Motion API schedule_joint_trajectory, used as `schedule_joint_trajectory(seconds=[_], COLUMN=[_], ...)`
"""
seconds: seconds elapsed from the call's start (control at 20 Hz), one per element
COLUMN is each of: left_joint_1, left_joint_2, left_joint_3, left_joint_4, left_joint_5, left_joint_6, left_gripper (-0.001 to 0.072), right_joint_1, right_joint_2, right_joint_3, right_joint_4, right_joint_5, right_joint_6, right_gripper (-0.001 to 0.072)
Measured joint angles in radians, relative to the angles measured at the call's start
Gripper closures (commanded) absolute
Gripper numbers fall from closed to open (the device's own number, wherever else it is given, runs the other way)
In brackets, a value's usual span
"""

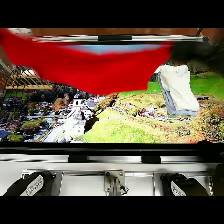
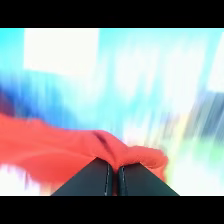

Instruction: Fold the shirts.

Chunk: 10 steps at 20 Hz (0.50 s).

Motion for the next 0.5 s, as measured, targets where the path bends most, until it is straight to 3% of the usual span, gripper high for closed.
schedule_joint_trajectory(seconds=[0.2,0.5], left_joint_1=[-0.002,-0.002], left_joint_2=[0.217,0.363], left_joint_3=[0.108,0.142], left_joint_4=[-0.037,0.129], left_joint_5=[0.135,-0.021], left_joint_6=[-0.005,-0.168], left_gripper=[0.0676,0.0676], right_joint_1=[0.0,0.0], right_joint_2=[0.171,0.301], right_joint_3=[0.13,0.173], right_joint_4=[-0.05,-0.143], right_joint_5=[0.083,-0.059], right_joint_6=[0.001,0.099], right_gripper=[0.0643,0.0643])
